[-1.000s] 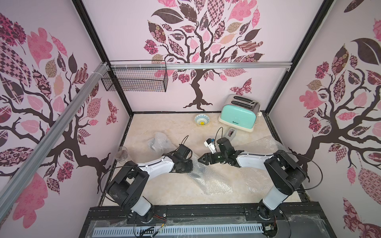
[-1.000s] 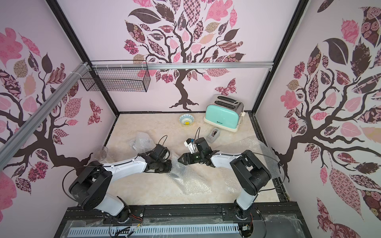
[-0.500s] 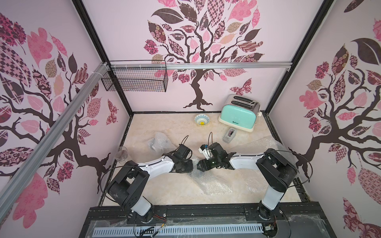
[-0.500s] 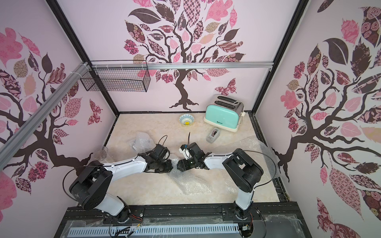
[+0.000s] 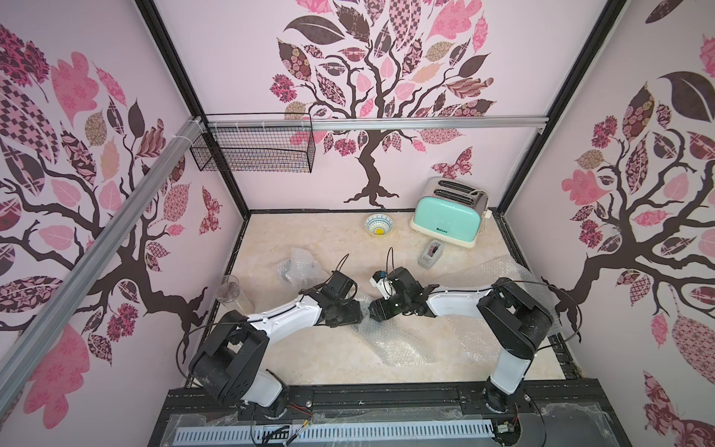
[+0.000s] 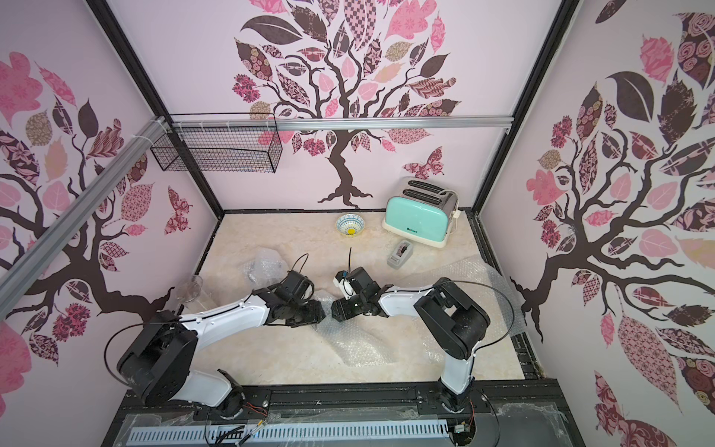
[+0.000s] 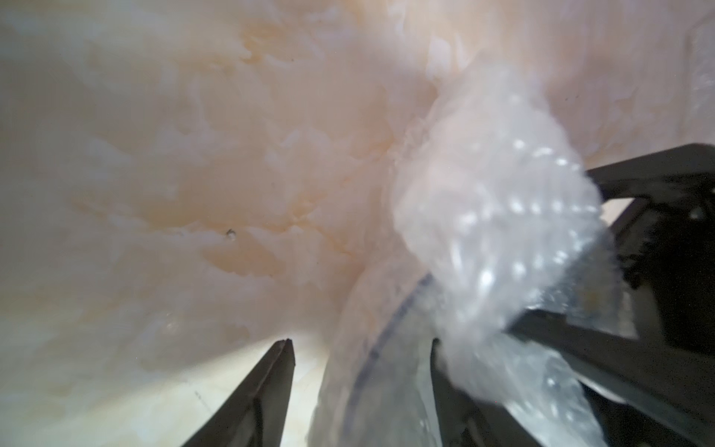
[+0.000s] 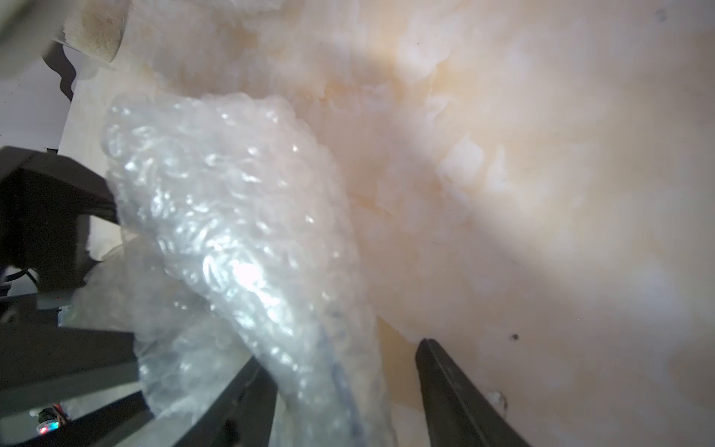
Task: Wrap bowls in bubble wrap
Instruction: Wrap the bowl in bubble wrap.
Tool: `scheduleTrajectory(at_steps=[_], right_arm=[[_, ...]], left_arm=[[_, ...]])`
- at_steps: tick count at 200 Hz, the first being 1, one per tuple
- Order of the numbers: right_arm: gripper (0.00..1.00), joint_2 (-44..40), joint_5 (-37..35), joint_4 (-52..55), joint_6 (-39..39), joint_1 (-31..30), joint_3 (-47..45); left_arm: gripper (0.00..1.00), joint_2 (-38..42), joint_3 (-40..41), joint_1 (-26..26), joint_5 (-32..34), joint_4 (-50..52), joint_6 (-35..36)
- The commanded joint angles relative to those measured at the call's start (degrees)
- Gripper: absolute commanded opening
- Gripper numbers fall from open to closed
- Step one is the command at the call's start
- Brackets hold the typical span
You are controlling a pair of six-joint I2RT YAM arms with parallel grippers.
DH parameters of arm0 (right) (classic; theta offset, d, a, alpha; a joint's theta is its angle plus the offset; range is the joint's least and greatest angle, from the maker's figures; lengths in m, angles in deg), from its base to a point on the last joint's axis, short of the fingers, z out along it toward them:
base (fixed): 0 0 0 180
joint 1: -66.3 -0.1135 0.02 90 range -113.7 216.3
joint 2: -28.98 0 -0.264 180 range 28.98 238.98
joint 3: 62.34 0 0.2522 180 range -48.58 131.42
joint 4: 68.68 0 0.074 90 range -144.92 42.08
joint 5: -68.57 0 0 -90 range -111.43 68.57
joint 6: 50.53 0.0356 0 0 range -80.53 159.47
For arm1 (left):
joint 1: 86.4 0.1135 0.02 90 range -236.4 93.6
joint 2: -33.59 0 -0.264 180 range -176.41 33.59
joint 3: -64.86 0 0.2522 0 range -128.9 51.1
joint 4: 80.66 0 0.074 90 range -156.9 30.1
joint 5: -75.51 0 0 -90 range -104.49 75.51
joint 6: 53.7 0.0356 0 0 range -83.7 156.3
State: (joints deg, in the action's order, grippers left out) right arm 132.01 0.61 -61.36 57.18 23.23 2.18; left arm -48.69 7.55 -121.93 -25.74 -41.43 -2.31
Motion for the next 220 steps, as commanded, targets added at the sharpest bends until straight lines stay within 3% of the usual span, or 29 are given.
scheduleTrajectory(at_steps=[1,37,72,113,150,184,220], right_arm=[[0.62,3.3,-1.7,4.9,-0.9,-1.1,0.1],[0.62,3.5,-1.6,5.1,-0.8,-1.1,0.3],[0.62,3.8,-1.3,5.2,-0.8,-1.1,0.5],[0.62,3.9,-1.1,5.5,-0.7,-1.1,0.6],[0.63,3.9,-1.2,5.8,-0.8,-1.1,0.5],[0.62,4.4,-1.2,6.0,-0.8,-1.1,0.7],[0.62,4.5,-1.3,6.4,-0.8,-1.1,0.8]], left_arm=[[0.67,5.6,0.9,2.1,0.3,1.5,-1.2],[0.73,14.5,2.4,3.2,-2.7,1.5,-3.1],[0.77,16.5,4.2,2.1,-9.3,-1.1,-3.6],[0.78,11.4,4.9,-2.4,-5.2,-1.3,-3.1],[0.77,8.5,5.2,-3.5,1.2,1.3,-3.6],[0.74,10.4,5.0,-3.5,6.6,6.6,-3.5],[0.77,14.5,4.7,-3.7,8.4,10.1,-4.1]])
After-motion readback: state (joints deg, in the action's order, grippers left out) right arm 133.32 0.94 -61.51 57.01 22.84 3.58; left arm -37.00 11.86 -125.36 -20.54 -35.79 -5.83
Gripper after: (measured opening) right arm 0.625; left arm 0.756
